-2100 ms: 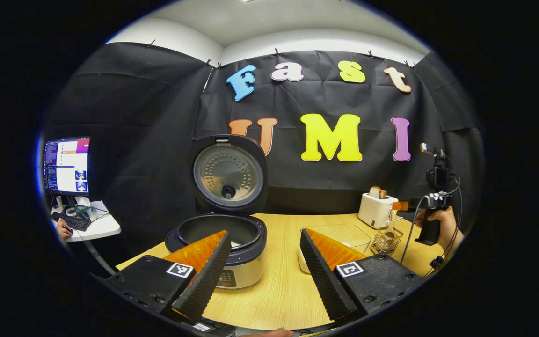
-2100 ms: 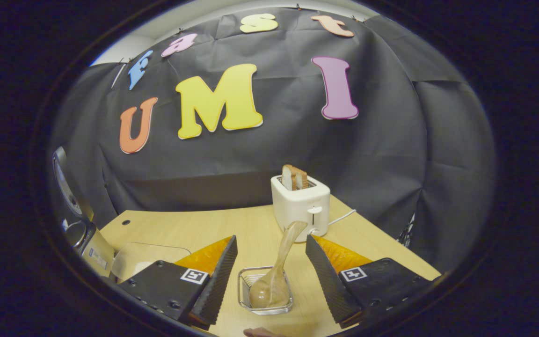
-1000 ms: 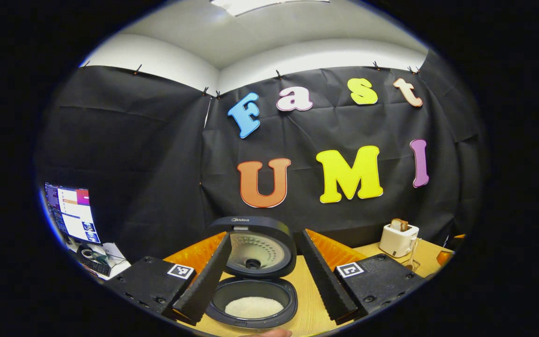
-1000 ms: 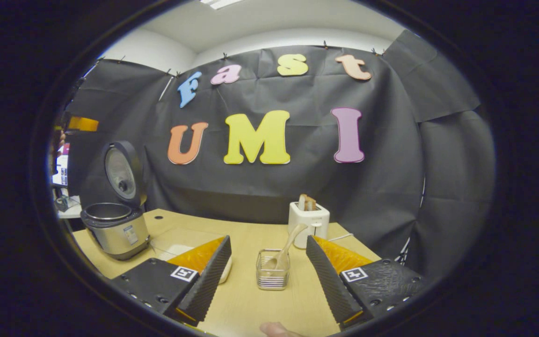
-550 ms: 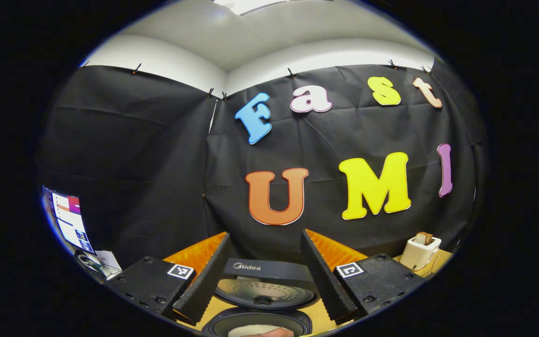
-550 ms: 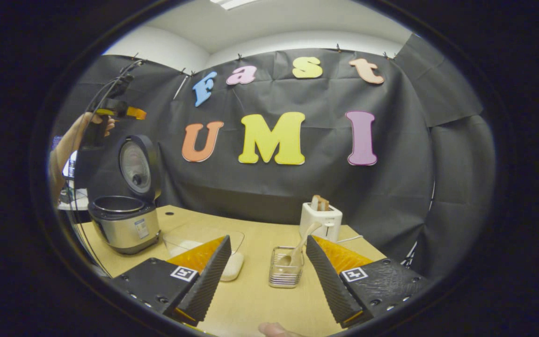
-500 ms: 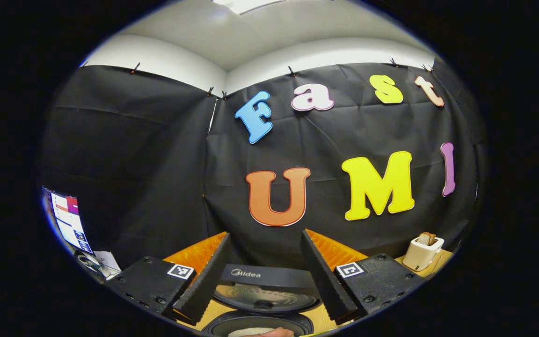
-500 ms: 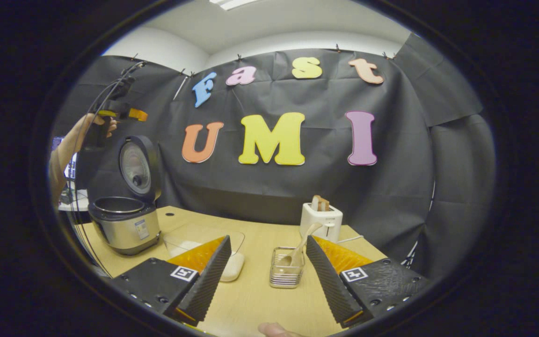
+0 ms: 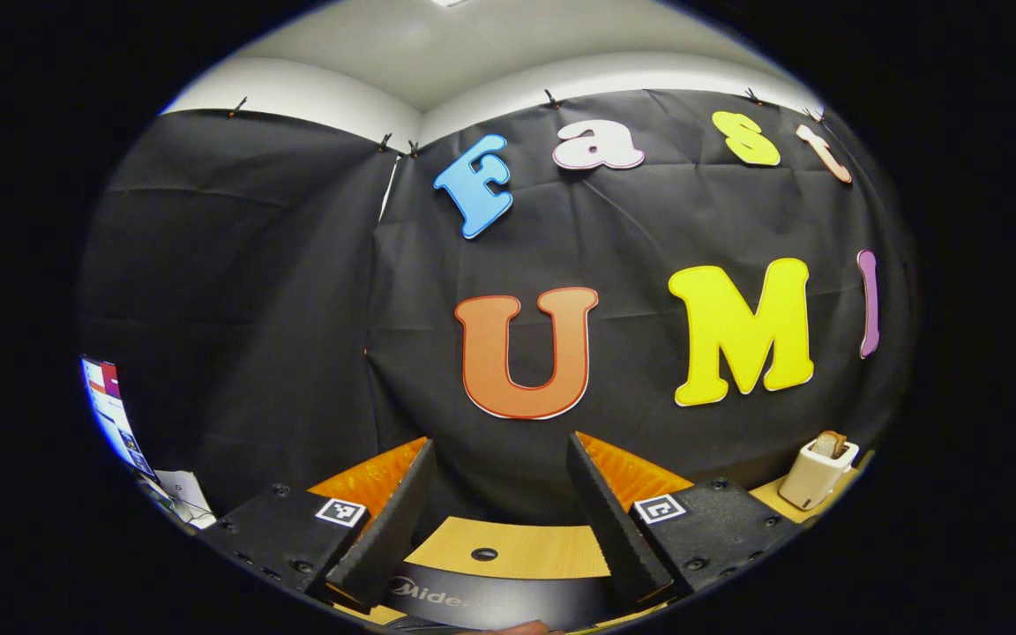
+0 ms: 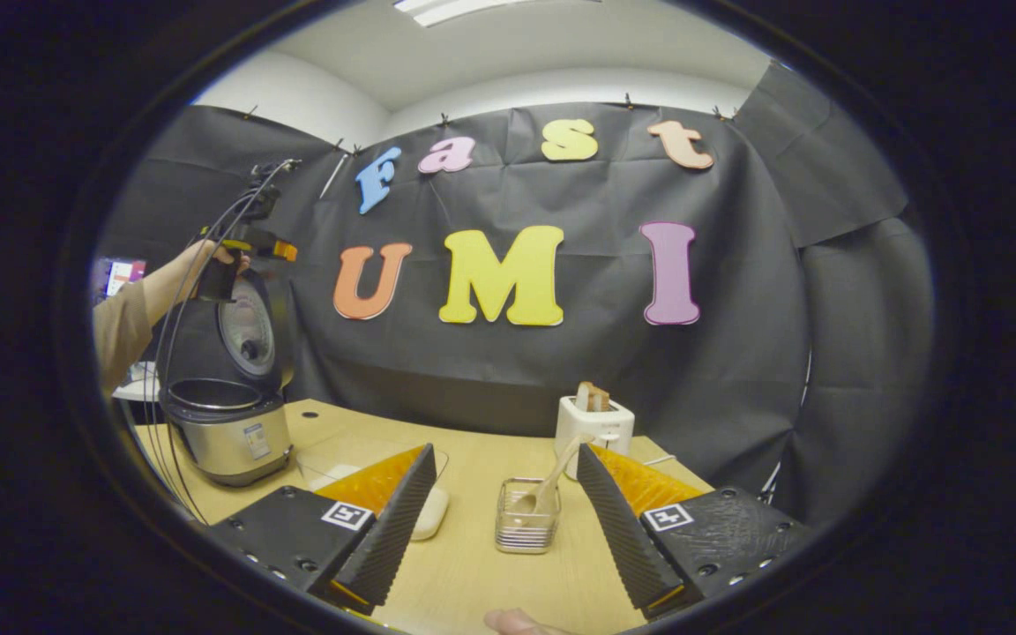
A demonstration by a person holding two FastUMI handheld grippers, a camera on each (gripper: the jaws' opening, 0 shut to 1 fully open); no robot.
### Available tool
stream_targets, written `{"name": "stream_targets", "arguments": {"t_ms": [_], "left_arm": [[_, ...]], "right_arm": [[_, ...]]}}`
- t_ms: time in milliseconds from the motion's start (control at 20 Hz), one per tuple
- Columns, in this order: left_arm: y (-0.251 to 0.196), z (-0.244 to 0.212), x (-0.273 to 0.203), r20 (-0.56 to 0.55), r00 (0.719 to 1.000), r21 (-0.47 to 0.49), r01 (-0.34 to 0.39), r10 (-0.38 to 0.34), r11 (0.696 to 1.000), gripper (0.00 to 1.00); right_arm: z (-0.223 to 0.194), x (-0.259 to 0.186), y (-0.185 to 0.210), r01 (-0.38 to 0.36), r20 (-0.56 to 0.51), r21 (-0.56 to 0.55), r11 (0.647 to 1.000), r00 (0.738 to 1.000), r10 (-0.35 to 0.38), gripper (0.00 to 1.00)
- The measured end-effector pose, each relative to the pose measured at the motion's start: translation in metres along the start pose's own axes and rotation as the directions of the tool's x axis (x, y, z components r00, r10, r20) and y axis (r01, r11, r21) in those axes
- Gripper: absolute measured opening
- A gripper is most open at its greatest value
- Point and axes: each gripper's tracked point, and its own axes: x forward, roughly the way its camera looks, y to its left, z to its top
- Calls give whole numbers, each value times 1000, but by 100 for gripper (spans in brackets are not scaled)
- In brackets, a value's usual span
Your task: Close the left gripper, press the button to open the rice cooker; take a wooden spoon from the chopstick holder with the right hand, scoop a spoonful of rice and pour it into the rice cooker, then put the wooden spoon back into the chopstick holder.
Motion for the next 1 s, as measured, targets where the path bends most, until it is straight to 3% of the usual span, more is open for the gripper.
{"name": "stream_targets", "arguments": {"t_ms": [200, 500, 1000], "left_arm": [[2, -21, -6, -86, 996, -6, 8, -8, 1000, 93], [7, -27, -35, -84, 996, 20, 28, -27, 999, 91], [11, -84, -134, -174, 984, 28, 41, -35, 999, 95]], "right_arm": [[-7, -2, 1, -6, -22, 25, 1000, 1000, 7, 96], [2, -26, 15, -34, 1, 33, 999, 999, 34, 96], [2, -75, 20, -29, -21, 93, 995, 999, 31, 94]]}}
